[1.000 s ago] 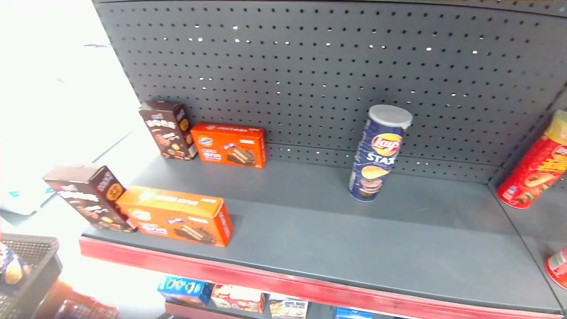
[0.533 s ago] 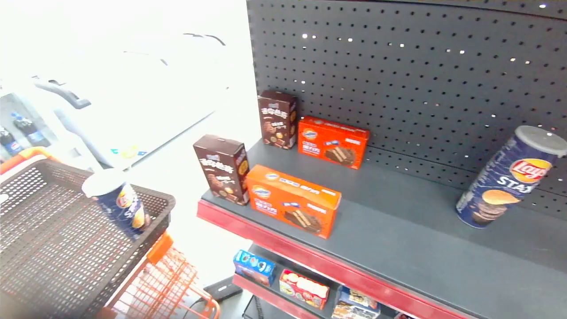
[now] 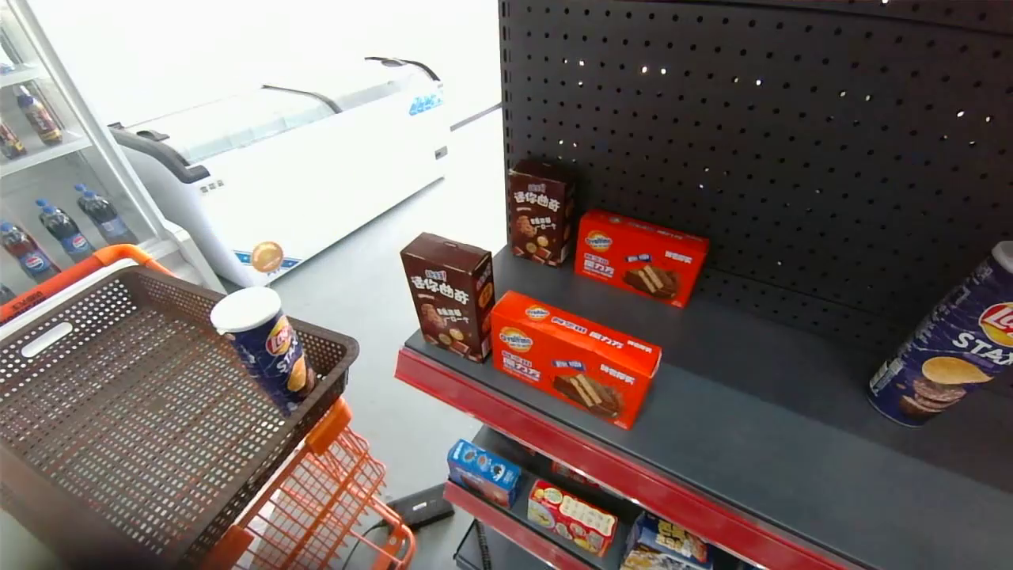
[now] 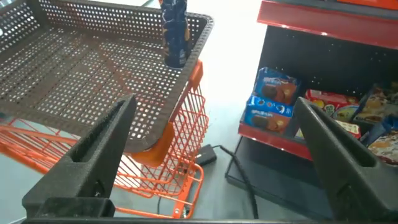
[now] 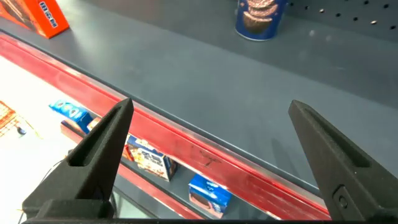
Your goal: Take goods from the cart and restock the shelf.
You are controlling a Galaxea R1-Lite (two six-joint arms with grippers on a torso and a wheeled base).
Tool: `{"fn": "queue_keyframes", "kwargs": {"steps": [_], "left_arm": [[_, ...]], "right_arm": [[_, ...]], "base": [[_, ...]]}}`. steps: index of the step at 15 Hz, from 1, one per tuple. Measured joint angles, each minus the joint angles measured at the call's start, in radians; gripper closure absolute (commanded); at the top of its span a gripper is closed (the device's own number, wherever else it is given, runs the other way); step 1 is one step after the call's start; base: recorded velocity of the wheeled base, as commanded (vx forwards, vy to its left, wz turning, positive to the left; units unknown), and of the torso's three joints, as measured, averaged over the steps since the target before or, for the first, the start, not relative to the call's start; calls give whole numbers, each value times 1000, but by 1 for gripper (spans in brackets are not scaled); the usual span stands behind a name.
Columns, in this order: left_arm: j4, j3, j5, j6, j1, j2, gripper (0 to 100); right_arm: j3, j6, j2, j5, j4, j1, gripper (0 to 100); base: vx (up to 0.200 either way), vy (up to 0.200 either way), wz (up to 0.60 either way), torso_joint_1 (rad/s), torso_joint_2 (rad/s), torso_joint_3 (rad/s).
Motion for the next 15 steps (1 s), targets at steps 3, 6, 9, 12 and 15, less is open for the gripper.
{"fn": "queue_keyframes", "kwargs": {"steps": [3,6,9,12,15], "left_arm": [[8,-35,30,0,2,3,0],[104,-157,82,2,3,91,0],[128,-222,105,1,0,248,0],[49,-266,99,-8,-5,444,0],[-154,-297,74,-8,46,695,0]], "right_arm": [[0,0,0,0,0,0,0],[0,0,0,0,0,0,0],[0,0,0,0,0,0,0],[0,0,0,0,0,0,0],[0,0,0,0,0,0,0]], "base": [[0,0,0,0,0,0],[0,0,0,0,0,0],[0,0,0,0,0,0],[0,0,0,0,0,0],[0,0,0,0,0,0]]}}
